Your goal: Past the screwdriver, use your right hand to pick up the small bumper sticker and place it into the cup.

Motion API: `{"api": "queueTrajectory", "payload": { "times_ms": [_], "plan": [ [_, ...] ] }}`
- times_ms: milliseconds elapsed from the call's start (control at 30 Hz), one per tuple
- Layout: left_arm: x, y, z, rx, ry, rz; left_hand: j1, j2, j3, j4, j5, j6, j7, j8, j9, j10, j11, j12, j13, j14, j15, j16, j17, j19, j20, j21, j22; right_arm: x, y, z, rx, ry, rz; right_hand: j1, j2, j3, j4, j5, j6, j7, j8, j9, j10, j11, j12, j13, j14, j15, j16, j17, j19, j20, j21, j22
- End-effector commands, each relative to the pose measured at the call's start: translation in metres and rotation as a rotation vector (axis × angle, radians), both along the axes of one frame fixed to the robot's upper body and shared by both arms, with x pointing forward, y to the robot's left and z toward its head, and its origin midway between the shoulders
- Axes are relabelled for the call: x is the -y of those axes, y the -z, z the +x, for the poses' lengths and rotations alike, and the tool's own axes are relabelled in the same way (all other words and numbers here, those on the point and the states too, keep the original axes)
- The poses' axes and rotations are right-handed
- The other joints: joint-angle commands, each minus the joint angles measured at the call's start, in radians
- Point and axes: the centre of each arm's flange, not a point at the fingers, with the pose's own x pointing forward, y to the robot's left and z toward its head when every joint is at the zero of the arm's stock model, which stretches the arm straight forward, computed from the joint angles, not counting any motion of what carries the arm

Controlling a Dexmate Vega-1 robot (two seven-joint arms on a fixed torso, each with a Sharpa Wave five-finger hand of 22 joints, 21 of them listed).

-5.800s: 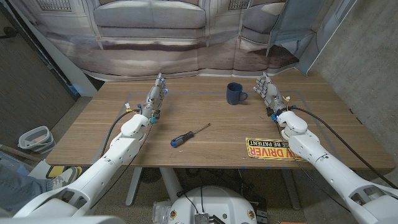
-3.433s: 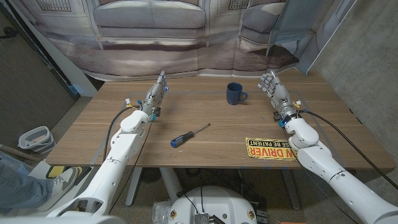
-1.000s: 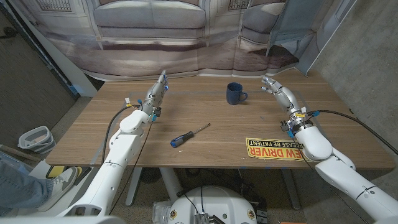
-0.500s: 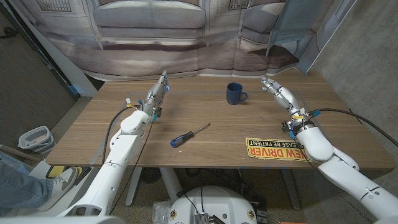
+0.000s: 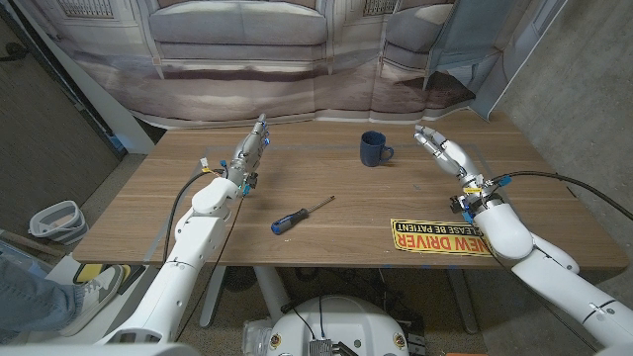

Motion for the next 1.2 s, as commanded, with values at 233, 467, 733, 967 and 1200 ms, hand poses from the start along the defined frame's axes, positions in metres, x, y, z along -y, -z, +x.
{"api": "queueTrajectory", "payload": {
  "times_ms": [233,467,733,967,1200],
  "plan": [
    [0.004,0.002,-0.005,-0.005,0.006,0.009,0.012,-0.001,-0.007,0.006,0.003,0.004,0.0,-0.003,0.003,0.001,0.003,-0.003,0.005,0.001,0.001,-0.002,0.005,-0.003,0.004,-0.002,0.006,0.004,0.009,-0.015,0.038,0.08,-0.076,0.011,0.001,-0.002,-0.002,0.01,0.007,-0.006,0.002,0.001,0.014,-0.006,0.005,0.003,0.017,-0.008,-0.003,0.002,0.008,-0.024,-0.007,0.003],
    [0.002,0.005,-0.006,0.005,0.009,-0.013,0.013,-0.001,-0.008,0.006,0.003,0.004,0.0,-0.003,0.003,0.001,0.004,-0.003,0.005,0.001,0.001,-0.002,0.005,-0.004,0.005,-0.003,0.006,0.006,0.009,-0.02,0.057,0.094,-0.094,0.013,0.001,-0.002,-0.003,0.012,0.008,-0.009,0.001,0.001,0.017,-0.007,0.004,0.003,0.02,-0.009,-0.003,0.002,0.008,-0.025,-0.009,0.003],
    [0.002,0.006,-0.008,0.013,0.013,-0.016,0.013,0.0,-0.009,0.005,0.003,0.004,0.0,-0.004,0.003,0.001,0.004,-0.004,0.005,0.0,0.0,-0.002,0.005,-0.006,0.006,-0.003,0.006,0.004,0.015,-0.03,0.069,0.13,-0.132,0.014,0.0,-0.003,-0.005,0.015,0.008,-0.012,0.0,0.001,0.02,-0.007,0.004,0.003,0.023,-0.011,-0.004,0.002,0.01,-0.025,-0.012,0.003],
    [0.002,0.005,-0.01,0.018,0.012,-0.009,0.014,0.001,-0.01,0.005,0.003,0.006,-0.001,-0.003,0.003,0.001,0.004,-0.004,0.005,0.0,0.001,-0.003,0.005,-0.005,0.006,-0.003,0.006,0.004,0.018,-0.036,0.073,0.136,-0.139,0.015,-0.001,-0.004,-0.006,0.018,0.009,-0.013,0.0,0.001,0.024,-0.007,0.004,0.003,0.026,-0.013,-0.004,0.002,0.012,-0.027,-0.014,0.003],
    [0.001,0.003,-0.014,0.023,0.01,-0.007,0.015,0.001,-0.011,0.005,0.003,0.007,-0.001,-0.004,0.003,0.002,0.003,-0.004,0.005,0.001,0.001,-0.003,0.005,-0.005,0.006,-0.003,0.006,0.007,0.026,-0.038,0.087,0.157,-0.147,0.016,-0.002,-0.005,-0.008,0.02,0.013,-0.016,0.001,0.002,0.029,-0.01,0.005,0.003,0.03,-0.015,-0.004,0.002,0.013,-0.028,-0.016,0.003]
  ]
}}
